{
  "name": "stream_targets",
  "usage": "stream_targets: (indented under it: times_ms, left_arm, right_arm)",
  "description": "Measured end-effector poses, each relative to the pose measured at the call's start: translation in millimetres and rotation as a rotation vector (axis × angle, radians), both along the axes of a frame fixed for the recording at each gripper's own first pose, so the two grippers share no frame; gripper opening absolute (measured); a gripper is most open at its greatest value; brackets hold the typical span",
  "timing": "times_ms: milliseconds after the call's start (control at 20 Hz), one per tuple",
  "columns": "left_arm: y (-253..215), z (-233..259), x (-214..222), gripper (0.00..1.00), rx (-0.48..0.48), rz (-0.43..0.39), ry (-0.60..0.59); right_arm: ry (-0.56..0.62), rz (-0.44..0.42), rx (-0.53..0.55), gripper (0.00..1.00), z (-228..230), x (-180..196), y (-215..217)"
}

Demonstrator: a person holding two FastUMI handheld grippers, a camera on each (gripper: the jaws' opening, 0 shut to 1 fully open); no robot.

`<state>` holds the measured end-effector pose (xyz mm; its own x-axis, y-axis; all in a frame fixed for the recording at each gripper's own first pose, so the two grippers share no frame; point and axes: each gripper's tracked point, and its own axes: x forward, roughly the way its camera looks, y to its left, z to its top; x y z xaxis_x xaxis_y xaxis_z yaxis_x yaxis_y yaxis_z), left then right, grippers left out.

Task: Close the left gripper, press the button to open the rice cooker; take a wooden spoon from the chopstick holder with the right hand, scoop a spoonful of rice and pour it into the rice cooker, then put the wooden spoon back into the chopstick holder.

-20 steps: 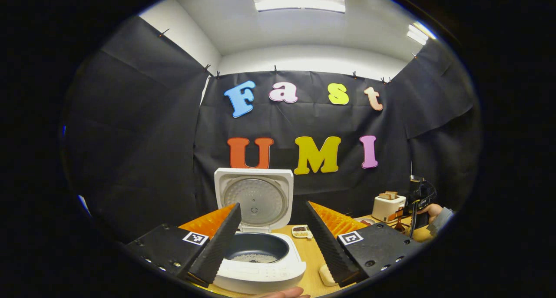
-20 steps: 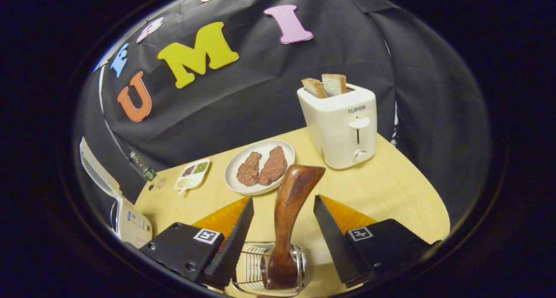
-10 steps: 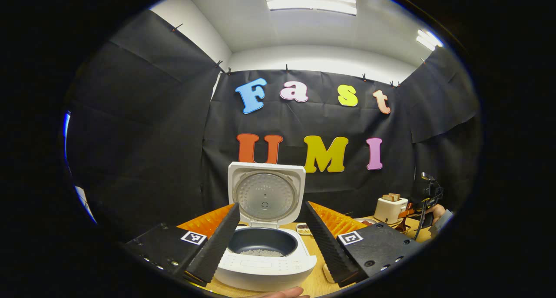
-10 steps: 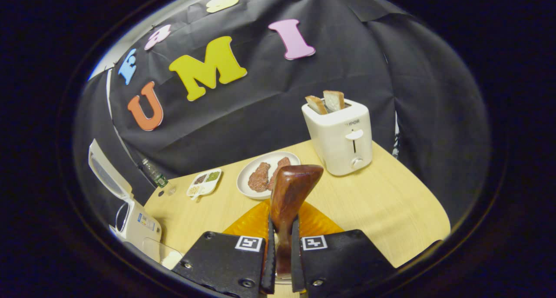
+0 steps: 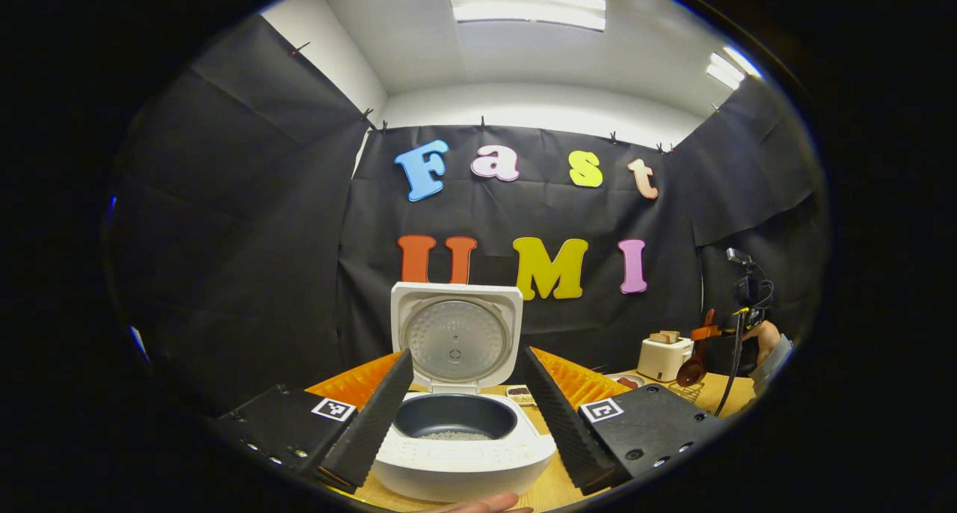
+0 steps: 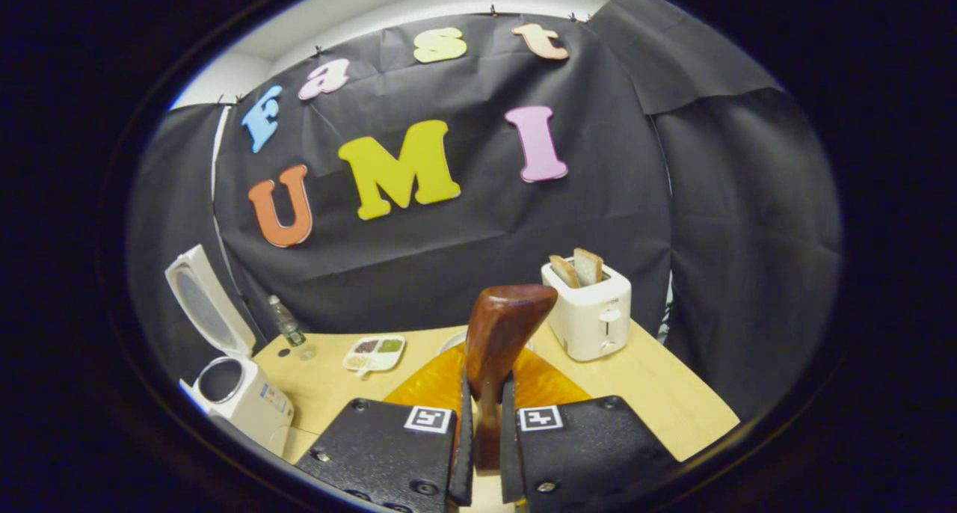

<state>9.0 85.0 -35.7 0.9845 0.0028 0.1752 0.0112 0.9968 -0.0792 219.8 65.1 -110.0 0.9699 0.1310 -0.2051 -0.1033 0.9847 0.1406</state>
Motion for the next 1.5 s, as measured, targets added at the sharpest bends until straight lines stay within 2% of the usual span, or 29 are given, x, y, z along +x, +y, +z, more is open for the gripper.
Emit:
stream_targets:
  times_ms: [350, 500, 550, 600, 650, 700, 750, 800, 850, 1000, 1100, 1200, 1300, 1500]
  left_arm:
    - [28.7, -25.1, -0.8, 0.94, -0.021, 0.015, 0.055]
    - [33.5, -26.9, 1.9, 0.94, -0.049, -0.001, 0.058]
    - [33.9, -26.9, 2.0, 0.94, -0.056, -0.007, 0.053]
    - [33.5, -26.5, 1.3, 0.94, -0.065, -0.018, 0.048]
    - [31.3, -26.4, 0.5, 0.94, -0.07, -0.03, 0.042]
    - [29.4, -27.4, 0.8, 0.94, -0.073, -0.044, 0.037]
    - [28.9, -27.9, 1.8, 0.94, -0.073, -0.055, 0.033]
    - [28.3, -28.6, 4.1, 0.94, -0.07, -0.064, 0.03]
    - [28.0, -31.2, 6.3, 0.94, -0.064, -0.07, 0.034]
    - [33.9, -33.8, 12.1, 0.94, -0.054, -0.071, 0.024]
    - [31.9, -39.5, 16.0, 0.94, -0.073, -0.093, 0.029]
    - [32.0, -43.7, 21.2, 0.93, -0.102, -0.117, 0.041]
    - [31.9, -49.5, 26.2, 0.94, -0.128, -0.134, 0.062]
    - [32.4, -51.0, 22.6, 0.94, -0.163, -0.141, 0.084]
  right_arm:
    - [-0.075, 0.125, -0.005, 0.19, 29.5, -56.8, 79.5]
    - [-0.055, 0.17, -0.023, 0.19, 6.6, -71.2, 117.2]
    - [-0.034, 0.183, -0.036, 0.14, -7.8, -74.7, 127.6]
    - [-0.008, 0.186, -0.052, 0.19, -24.4, -76.5, 134.9]
    - [0.013, 0.182, -0.073, 0.14, -39.7, -76.6, 139.8]
    - [0.025, 0.154, -0.09, 0.19, -55.0, -75.6, 140.1]
    - [0.019, 0.105, -0.107, 0.19, -66.9, -74.5, 136.6]
    - [0.008, 0.059, -0.128, 0.14, -76.5, -73.0, 133.6]
    - [0.002, 0.03, -0.152, 0.19, -89.1, -74.2, 135.2]
    - [0.002, -0.013, -0.213, 0.19, -116.3, -74.4, 138.6]
    - [0.011, 0.012, -0.227, 0.2, -126.0, -77.8, 148.8]
    - [0.071, 0.035, -0.15, 0.2, -135.3, -83.6, 157.0]
    - [0.181, 0.082, -0.013, 0.2, -151.9, -90.0, 166.6]
    - [0.324, 0.12, 0.255, 0.19, -156.9, -94.0, 167.3]
